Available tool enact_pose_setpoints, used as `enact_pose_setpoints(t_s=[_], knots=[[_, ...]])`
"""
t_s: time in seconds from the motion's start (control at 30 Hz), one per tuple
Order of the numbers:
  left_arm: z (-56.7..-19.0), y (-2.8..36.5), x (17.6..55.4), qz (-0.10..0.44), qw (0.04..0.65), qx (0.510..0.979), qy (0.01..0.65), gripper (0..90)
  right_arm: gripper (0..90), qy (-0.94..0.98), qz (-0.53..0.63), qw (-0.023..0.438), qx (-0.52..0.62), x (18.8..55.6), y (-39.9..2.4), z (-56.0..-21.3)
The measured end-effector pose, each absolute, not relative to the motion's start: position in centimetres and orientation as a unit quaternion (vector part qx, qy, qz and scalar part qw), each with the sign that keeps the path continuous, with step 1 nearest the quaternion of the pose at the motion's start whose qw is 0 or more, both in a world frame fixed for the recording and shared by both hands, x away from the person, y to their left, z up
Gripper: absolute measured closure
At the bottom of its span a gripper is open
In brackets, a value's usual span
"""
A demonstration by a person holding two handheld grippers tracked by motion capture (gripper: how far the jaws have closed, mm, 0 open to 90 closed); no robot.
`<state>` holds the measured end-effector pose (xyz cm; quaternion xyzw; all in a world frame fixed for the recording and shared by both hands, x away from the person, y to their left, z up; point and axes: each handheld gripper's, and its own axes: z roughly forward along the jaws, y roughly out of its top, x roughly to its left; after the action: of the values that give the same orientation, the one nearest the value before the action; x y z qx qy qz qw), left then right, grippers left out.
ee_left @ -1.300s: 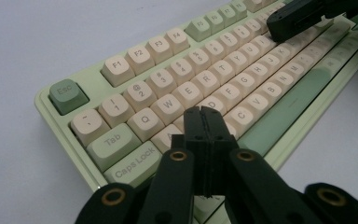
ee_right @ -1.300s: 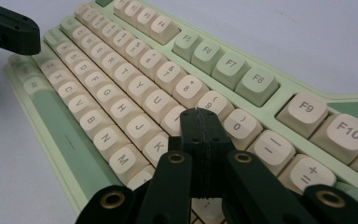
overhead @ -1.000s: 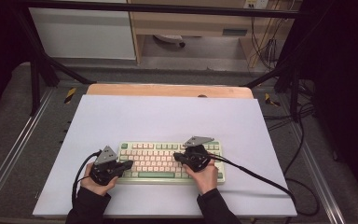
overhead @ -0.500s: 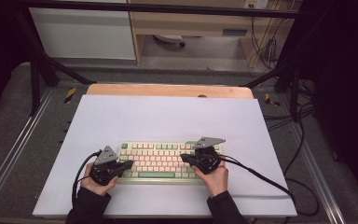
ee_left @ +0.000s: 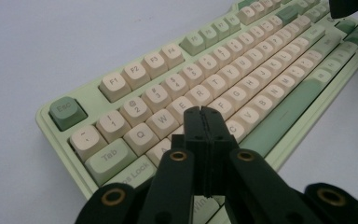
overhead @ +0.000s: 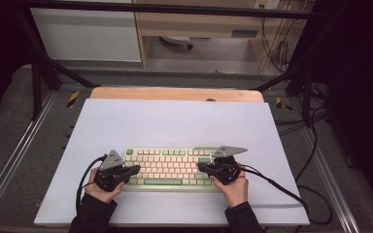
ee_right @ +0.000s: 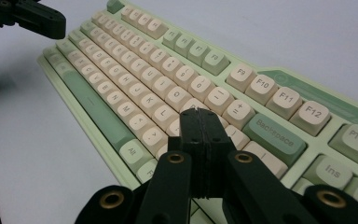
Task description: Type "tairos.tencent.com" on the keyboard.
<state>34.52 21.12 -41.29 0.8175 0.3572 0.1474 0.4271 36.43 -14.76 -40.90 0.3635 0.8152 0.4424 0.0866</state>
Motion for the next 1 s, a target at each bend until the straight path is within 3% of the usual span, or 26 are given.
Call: enact_pose_setpoints(t_s=[1.0], knots=[[-43.1,19.5,36.3,0.154,0.395,0.832,0.359,90.0,90.0,0.819,0.443,0.079,0.355,35.8,-15.2,-41.8]])
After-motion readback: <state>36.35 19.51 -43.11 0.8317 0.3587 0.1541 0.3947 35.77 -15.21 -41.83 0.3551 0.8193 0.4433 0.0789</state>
